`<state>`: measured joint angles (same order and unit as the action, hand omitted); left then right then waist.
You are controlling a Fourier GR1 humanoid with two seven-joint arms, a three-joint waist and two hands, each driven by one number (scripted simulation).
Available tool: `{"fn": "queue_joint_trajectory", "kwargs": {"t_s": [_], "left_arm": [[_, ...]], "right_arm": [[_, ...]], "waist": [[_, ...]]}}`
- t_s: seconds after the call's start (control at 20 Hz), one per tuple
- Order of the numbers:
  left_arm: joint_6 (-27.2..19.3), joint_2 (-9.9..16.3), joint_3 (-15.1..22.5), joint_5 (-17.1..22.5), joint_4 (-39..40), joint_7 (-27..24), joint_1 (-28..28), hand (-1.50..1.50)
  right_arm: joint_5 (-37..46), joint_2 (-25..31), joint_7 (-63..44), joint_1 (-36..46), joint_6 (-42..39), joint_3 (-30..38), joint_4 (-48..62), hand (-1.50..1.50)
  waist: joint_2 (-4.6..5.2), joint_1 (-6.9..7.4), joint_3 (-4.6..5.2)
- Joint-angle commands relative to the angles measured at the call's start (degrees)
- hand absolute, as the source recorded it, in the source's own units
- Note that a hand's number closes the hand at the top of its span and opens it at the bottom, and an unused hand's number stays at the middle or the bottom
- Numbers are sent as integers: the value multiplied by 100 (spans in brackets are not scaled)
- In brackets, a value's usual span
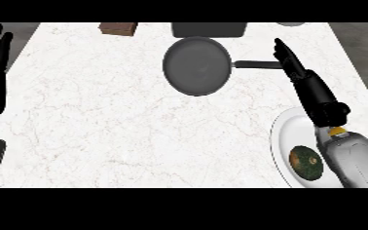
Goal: Pick the squash from the plate and place it in the pan
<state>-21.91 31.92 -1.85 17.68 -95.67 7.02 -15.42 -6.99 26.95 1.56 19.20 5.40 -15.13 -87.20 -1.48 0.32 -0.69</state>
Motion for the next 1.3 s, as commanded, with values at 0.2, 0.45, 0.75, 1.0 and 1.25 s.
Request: {"fn": "queue_joint_trajectory", "kwargs": {"t_s": [0.2, 0.45, 0.75, 1.0, 1.25], "left_arm": [[898, -108, 1358, -380, 65, 139, 305, 0], [1006, -433, 1973, -531, 325, 319, 475, 0], [1369, -653, 1834, -650, 867, 168, 249, 0], [1078, -873, 2141, -829, 416, 329, 613, 0], [1469, -637, 1819, -696, 740, -118, 621, 0]], "right_arm": [[-1070, 497, -428, -42, -1504, 472, 1421, -150], [942, 1360, 832, -671, -567, 212, 2137, 150], [628, 1240, 2349, -1187, -1204, 660, 3041, -150], [1508, 2078, 1466, -1183, -1439, 17, 2354, -150], [2092, 2341, -100, -265, -2171, -568, 1826, -150]], "waist": [[273, 10, 56], [240, -136, 45], [160, -66, 66], [130, -72, 75], [162, 63, 88]]}}
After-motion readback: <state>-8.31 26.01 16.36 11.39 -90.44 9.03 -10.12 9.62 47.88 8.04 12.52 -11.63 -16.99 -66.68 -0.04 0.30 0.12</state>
